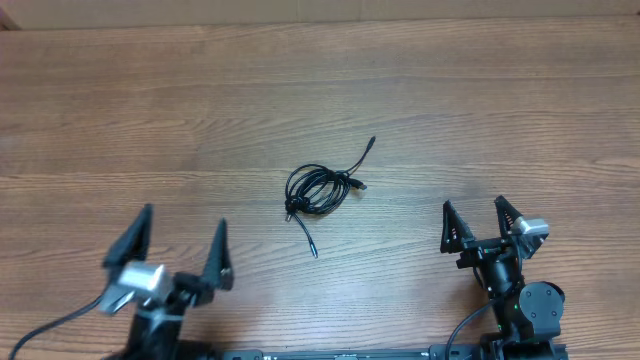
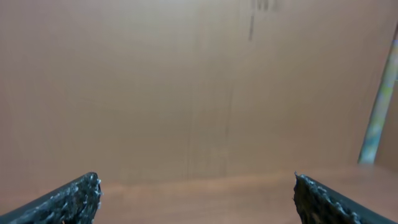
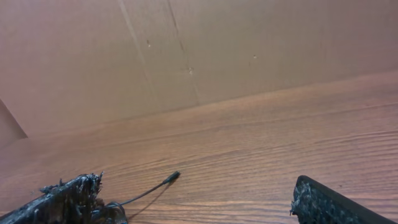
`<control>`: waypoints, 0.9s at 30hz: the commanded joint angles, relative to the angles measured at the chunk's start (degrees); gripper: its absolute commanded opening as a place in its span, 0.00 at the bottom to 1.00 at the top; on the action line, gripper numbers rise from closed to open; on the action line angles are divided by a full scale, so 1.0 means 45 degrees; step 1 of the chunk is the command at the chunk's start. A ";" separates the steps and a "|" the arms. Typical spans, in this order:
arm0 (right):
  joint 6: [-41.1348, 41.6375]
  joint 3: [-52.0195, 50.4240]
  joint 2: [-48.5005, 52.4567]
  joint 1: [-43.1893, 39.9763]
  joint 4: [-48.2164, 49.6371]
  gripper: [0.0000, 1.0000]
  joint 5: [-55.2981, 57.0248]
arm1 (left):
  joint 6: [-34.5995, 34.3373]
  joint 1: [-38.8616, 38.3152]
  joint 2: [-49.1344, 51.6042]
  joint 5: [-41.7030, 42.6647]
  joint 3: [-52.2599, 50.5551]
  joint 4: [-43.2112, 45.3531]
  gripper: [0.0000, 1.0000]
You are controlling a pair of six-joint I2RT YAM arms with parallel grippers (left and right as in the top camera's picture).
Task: Untangle cables
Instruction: 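Raise both arms and move both grippers toward the black cable bundle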
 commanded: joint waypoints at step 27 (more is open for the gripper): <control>0.1423 0.2312 0.0155 -0.0015 -0.1651 1.00 -0.2123 | -0.0971 0.0053 1.2556 0.1846 1.1599 -1.1880 0.04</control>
